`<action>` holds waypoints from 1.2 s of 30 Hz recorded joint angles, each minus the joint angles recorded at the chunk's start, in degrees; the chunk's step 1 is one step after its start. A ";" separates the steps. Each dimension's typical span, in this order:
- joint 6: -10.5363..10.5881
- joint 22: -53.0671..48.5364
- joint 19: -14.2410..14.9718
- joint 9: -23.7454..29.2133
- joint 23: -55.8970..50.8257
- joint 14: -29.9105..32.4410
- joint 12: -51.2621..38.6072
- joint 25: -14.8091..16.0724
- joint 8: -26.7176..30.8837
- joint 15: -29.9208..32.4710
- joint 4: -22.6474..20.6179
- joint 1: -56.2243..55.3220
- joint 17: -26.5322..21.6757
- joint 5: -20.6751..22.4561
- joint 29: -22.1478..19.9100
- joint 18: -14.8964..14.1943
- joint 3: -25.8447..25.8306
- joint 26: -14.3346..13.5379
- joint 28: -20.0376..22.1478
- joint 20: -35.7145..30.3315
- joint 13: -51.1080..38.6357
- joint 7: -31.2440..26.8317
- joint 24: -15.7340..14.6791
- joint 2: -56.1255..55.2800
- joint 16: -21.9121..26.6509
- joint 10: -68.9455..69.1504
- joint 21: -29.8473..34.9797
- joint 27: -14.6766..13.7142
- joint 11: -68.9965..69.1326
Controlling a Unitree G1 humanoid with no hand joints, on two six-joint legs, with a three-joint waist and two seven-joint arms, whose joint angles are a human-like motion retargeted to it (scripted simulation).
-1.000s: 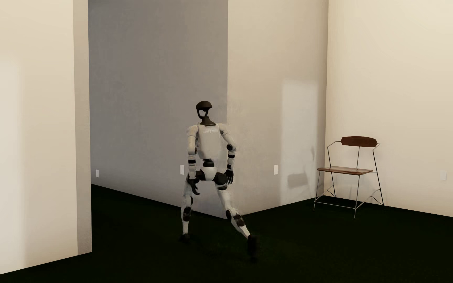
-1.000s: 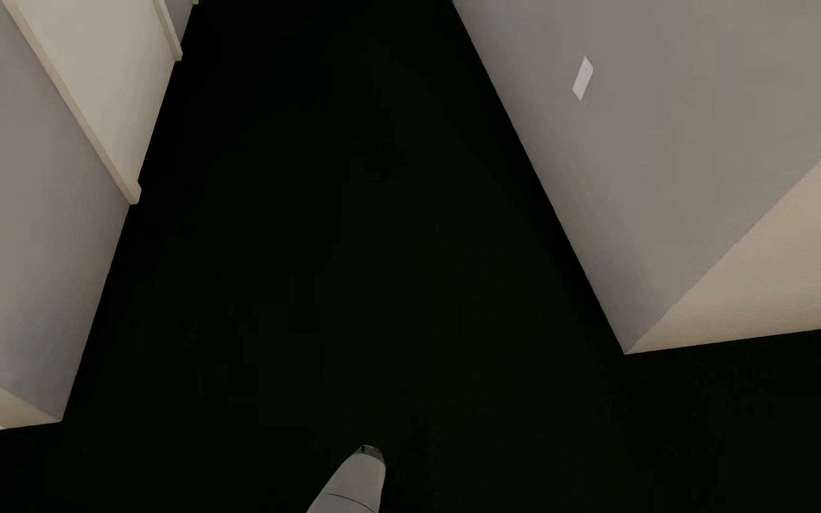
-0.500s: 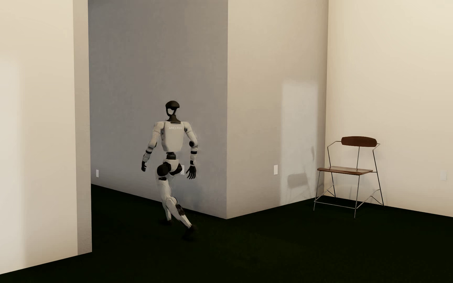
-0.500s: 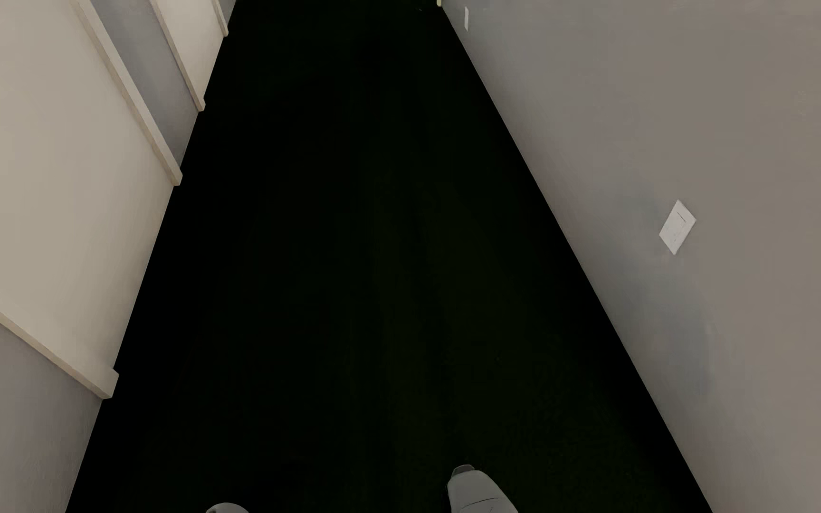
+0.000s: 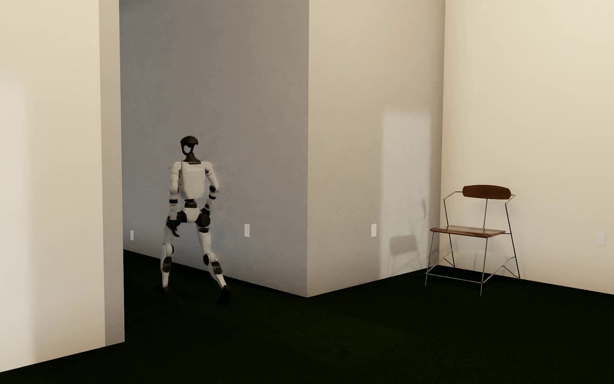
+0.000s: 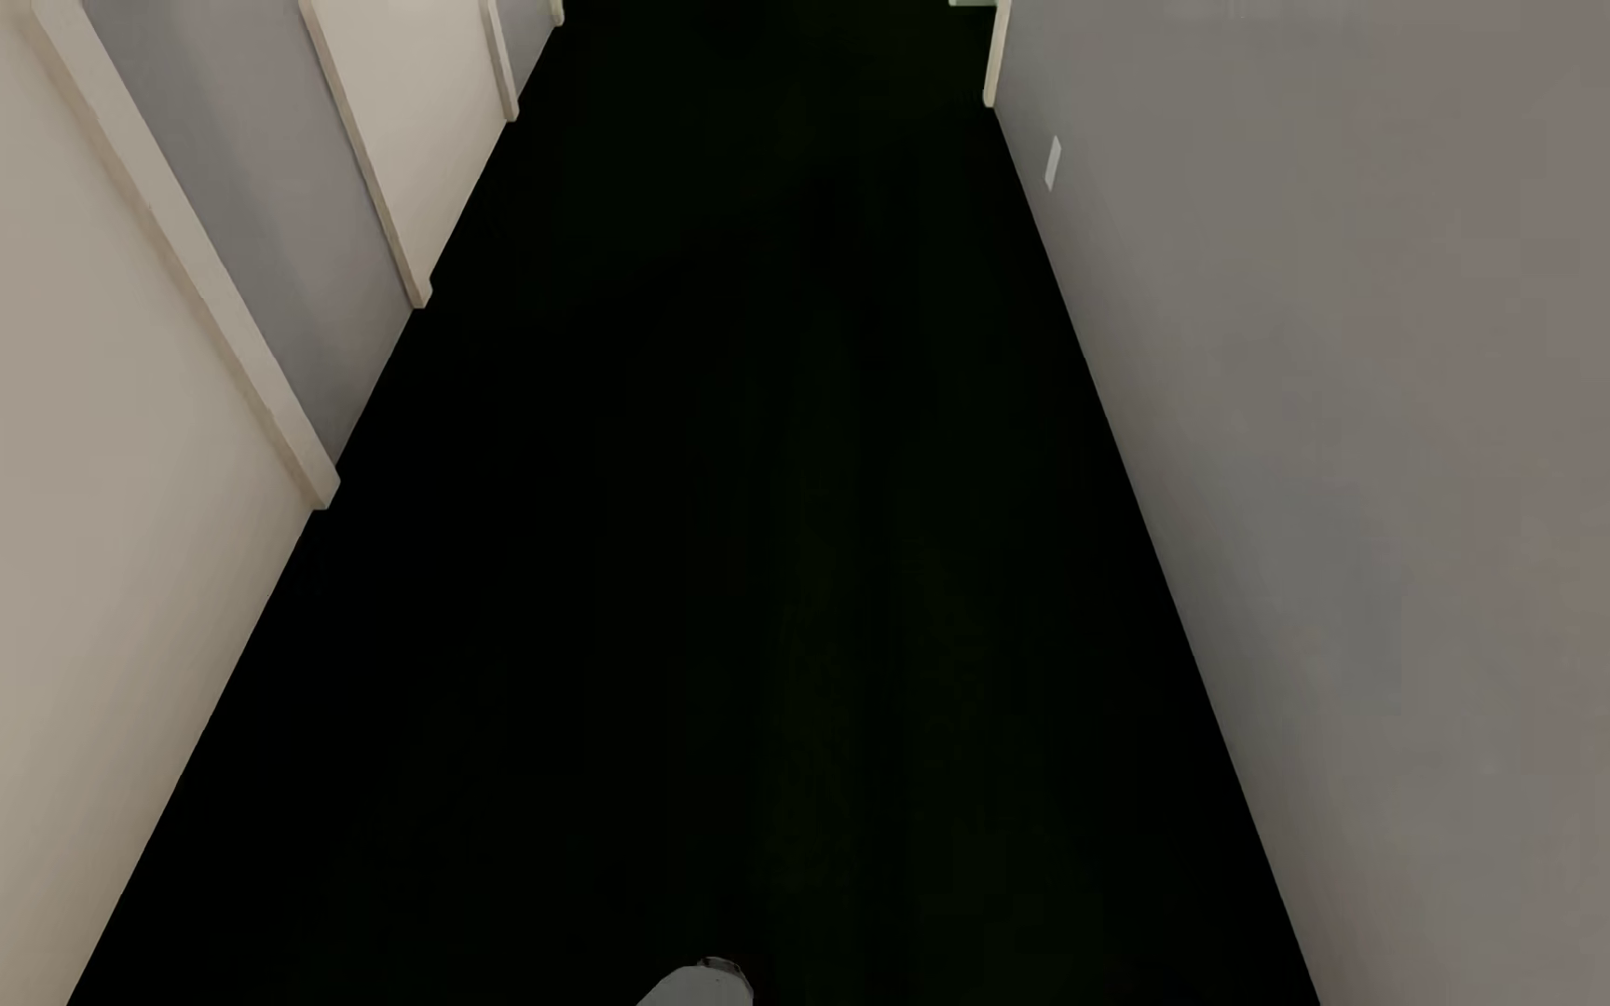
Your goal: Circle the corner
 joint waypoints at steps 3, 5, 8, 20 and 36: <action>-3.89 1.36 0.00 0.09 6.04 17.98 -1.59 0.00 0.00 20.82 -7.87 1.43 2.41 -4.56 0.00 0.00 -5.26 0.00 0.00 -1.99 3.12 0.00 0.00 -8.87 -0.04 10.94 0.19 0.00 26.85; -3.45 -0.72 0.00 2.74 10.42 13.29 -5.54 0.00 0.00 6.95 -11.13 12.29 2.58 -3.83 0.00 0.00 -8.62 0.00 0.00 -0.10 2.90 0.00 0.00 -21.16 -0.14 7.92 5.46 0.00 45.34; 0.58 -11.07 0.00 3.40 12.57 0.89 -10.02 0.00 0.00 -3.87 -9.24 30.32 1.84 0.09 0.00 0.00 -19.70 0.00 0.00 4.40 7.56 0.00 0.00 -33.71 1.62 -1.13 8.36 0.00 38.07; 5.52 -13.48 0.00 2.36 20.98 14.39 -17.15 0.00 0.00 -17.57 2.62 35.06 2.13 5.93 0.00 0.00 -26.34 0.00 0.00 7.01 11.05 0.00 0.00 -36.70 0.49 45.32 7.49 0.00 9.12; -2.51 -3.94 0.00 2.31 2.15 4.08 -6.87 0.00 0.00 -5.22 -2.31 9.02 5.14 -4.96 0.00 0.00 -2.45 0.00 0.00 -6.76 3.46 0.00 0.00 -3.84 1.17 9.33 1.14 0.00 7.35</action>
